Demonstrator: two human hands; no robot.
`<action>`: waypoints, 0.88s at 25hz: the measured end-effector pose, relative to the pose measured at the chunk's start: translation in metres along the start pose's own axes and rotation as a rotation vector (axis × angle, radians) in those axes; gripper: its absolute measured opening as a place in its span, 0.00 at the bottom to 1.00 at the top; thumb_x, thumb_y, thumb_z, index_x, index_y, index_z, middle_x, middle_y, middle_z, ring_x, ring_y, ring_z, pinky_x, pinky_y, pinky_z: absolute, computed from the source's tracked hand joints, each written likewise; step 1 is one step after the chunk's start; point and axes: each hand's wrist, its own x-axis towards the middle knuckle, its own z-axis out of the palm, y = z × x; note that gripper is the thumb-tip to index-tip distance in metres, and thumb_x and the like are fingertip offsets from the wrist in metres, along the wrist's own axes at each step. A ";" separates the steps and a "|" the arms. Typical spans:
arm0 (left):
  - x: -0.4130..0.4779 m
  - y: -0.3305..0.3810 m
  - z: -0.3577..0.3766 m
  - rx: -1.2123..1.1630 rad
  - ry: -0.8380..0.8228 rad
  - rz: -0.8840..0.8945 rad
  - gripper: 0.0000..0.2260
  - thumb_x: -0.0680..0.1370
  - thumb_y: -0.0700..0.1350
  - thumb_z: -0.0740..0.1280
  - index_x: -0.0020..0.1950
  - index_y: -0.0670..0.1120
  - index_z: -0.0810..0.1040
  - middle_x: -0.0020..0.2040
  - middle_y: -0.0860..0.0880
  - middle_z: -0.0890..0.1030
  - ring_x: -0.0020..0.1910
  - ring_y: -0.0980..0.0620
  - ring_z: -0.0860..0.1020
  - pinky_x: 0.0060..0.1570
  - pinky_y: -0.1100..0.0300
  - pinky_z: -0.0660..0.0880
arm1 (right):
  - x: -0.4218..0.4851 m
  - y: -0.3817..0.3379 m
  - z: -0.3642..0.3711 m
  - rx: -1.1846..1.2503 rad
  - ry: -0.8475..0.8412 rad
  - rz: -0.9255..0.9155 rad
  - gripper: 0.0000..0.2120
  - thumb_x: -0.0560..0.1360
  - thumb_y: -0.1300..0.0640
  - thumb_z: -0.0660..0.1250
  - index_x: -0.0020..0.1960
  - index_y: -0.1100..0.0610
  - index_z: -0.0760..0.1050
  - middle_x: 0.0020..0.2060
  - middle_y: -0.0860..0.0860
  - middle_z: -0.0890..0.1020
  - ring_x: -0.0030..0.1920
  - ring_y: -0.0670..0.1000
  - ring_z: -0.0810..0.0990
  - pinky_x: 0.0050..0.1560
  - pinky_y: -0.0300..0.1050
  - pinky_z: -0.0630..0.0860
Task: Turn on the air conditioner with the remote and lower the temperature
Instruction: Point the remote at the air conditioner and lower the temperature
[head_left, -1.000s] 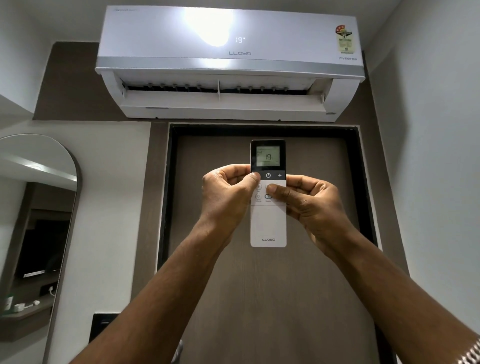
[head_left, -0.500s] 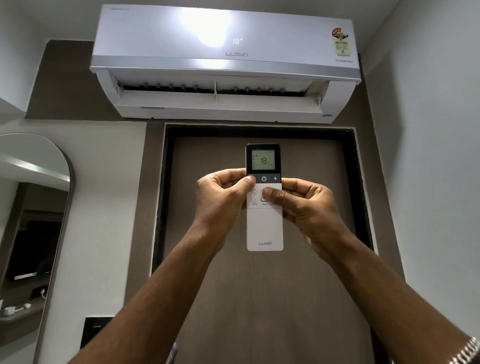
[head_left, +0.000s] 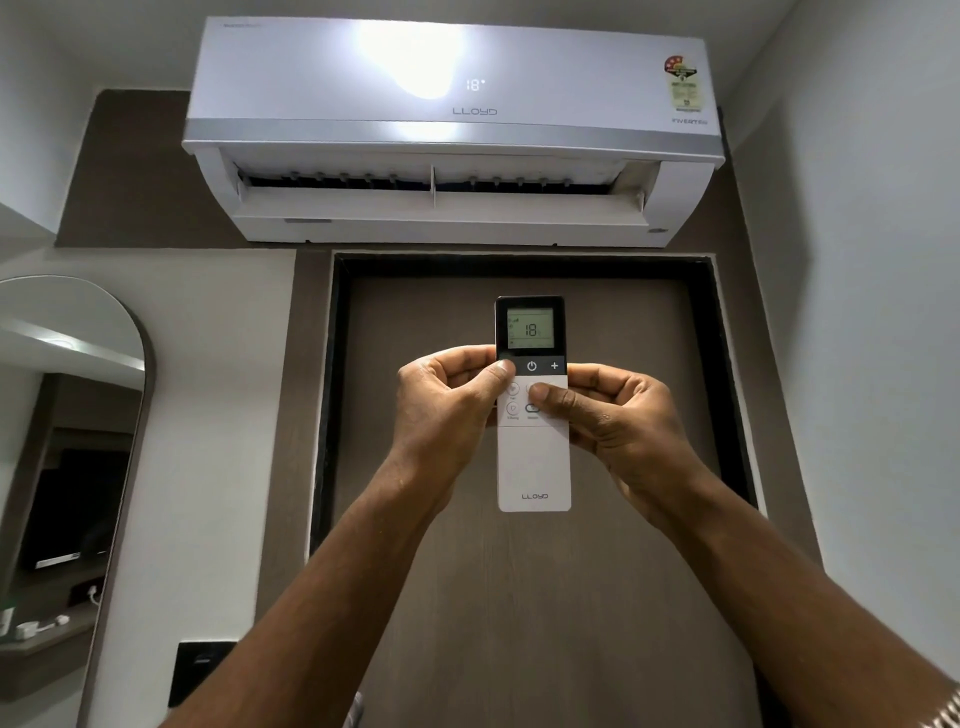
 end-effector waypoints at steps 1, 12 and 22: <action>0.000 0.000 0.000 0.003 0.007 0.002 0.04 0.74 0.41 0.69 0.44 0.50 0.81 0.40 0.55 0.85 0.40 0.53 0.85 0.35 0.63 0.80 | 0.000 0.001 0.000 -0.002 0.000 -0.001 0.14 0.63 0.57 0.75 0.47 0.58 0.81 0.42 0.53 0.89 0.45 0.54 0.88 0.40 0.41 0.83; 0.000 0.000 -0.007 0.006 -0.033 -0.022 0.03 0.74 0.42 0.70 0.42 0.50 0.80 0.37 0.55 0.86 0.41 0.52 0.85 0.36 0.62 0.80 | -0.001 0.001 0.004 -0.009 0.001 -0.009 0.13 0.62 0.57 0.75 0.46 0.57 0.82 0.41 0.52 0.89 0.44 0.53 0.88 0.39 0.40 0.83; -0.023 -0.016 0.000 -0.048 -0.079 -0.124 0.06 0.75 0.41 0.68 0.51 0.47 0.80 0.46 0.49 0.86 0.45 0.50 0.85 0.41 0.57 0.82 | -0.020 0.011 -0.004 -0.030 0.050 0.064 0.14 0.60 0.57 0.75 0.45 0.57 0.82 0.40 0.52 0.89 0.42 0.53 0.88 0.39 0.41 0.84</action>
